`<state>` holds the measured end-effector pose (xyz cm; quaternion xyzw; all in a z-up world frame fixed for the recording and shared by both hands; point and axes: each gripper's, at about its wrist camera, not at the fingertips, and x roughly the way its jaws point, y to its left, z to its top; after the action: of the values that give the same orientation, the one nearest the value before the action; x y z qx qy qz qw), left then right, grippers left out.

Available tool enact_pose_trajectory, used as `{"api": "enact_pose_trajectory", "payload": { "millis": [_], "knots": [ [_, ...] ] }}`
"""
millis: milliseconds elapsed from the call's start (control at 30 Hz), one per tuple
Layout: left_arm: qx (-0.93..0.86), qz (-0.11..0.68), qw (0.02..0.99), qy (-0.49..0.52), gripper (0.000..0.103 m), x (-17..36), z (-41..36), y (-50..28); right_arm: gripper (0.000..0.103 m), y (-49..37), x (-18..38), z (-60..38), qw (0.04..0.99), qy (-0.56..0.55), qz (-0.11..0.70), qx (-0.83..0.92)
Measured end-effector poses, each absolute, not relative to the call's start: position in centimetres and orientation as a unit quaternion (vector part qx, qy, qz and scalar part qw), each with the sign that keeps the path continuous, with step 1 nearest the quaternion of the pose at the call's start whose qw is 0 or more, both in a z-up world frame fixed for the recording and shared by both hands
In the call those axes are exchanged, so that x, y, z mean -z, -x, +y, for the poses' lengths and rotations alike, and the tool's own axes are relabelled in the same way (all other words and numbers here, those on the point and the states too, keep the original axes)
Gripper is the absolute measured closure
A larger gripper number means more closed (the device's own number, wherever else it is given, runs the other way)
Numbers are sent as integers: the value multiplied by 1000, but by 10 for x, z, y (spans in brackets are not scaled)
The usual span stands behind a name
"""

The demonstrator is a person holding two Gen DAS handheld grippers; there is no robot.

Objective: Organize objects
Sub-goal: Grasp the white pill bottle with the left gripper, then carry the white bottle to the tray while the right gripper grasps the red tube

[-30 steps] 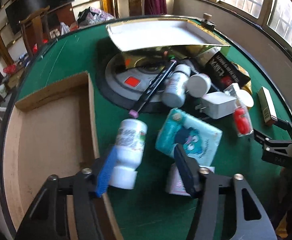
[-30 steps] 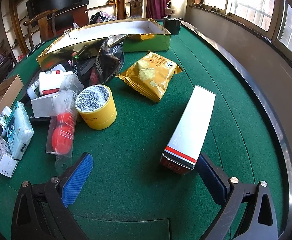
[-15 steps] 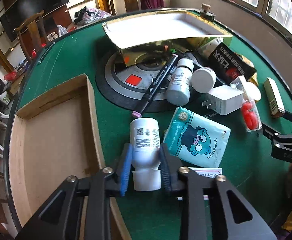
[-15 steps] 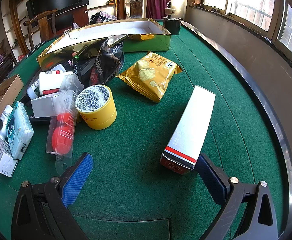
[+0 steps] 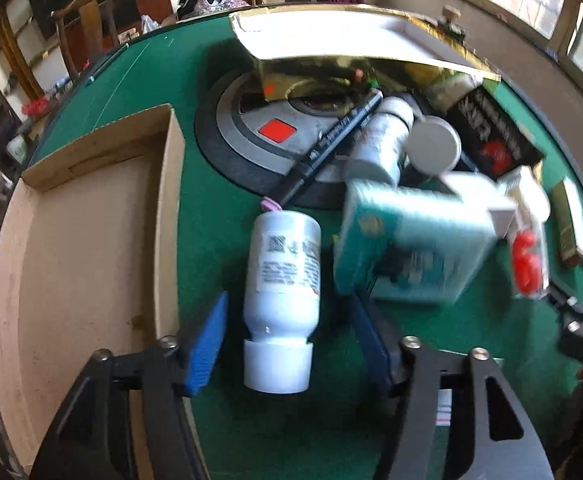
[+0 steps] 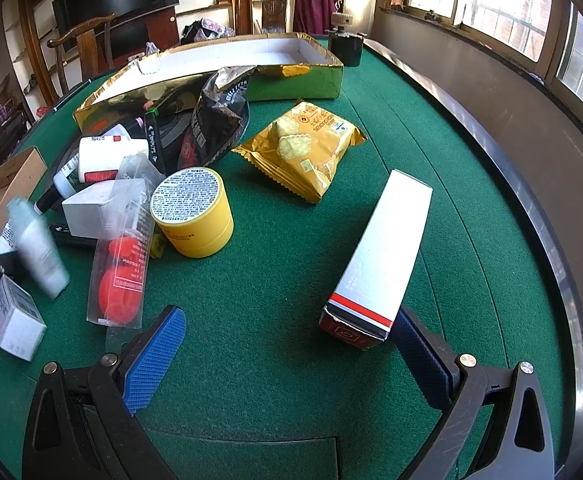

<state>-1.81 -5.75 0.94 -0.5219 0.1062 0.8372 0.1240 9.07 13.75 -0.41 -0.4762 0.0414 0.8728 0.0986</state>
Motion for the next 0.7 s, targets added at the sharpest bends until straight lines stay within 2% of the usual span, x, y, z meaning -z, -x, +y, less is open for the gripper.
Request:
{"api": "enact_pose_trajectory", "payload": {
  "millis": [33, 100, 133, 167, 233, 433, 567, 600, 667, 700],
  "knots": [
    [-843, 106, 121, 513, 40, -9, -56, 15, 0, -91, 4, 137, 95, 478, 37, -872],
    [-847, 80, 132, 509, 50, -10, -57, 14, 0, -92, 4, 138, 84, 480, 32, -873],
    [-851, 74, 132, 502, 65, -12, -59, 12, 0, -92, 4, 137, 80, 481, 29, -873],
    [-855, 78, 129, 497, 70, -13, -59, 10, 0, -93, 4, 137, 72, 486, 25, -871],
    [-858, 47, 148, 490, 70, -18, -66, 5, 1, -97, 1, 140, 60, 501, 26, -863],
    [-869, -27, 178, 460, 70, -44, -91, -27, 2, -126, -45, 147, 48, 436, 50, -897],
    [-873, -71, 203, 438, 70, -62, -109, -53, 2, -110, -56, 126, 22, 444, 49, -894],
    [-873, -75, 206, 435, 70, -65, -109, -56, 4, -107, -54, 121, 25, 450, 43, -892],
    [-876, -83, 211, 426, 70, -72, -120, -70, 24, -90, -45, 107, 15, 470, 41, -882],
    [-877, -84, 210, 423, 70, -73, -125, -74, 41, -82, -41, 104, 11, 480, 49, -876]
  ]
}}
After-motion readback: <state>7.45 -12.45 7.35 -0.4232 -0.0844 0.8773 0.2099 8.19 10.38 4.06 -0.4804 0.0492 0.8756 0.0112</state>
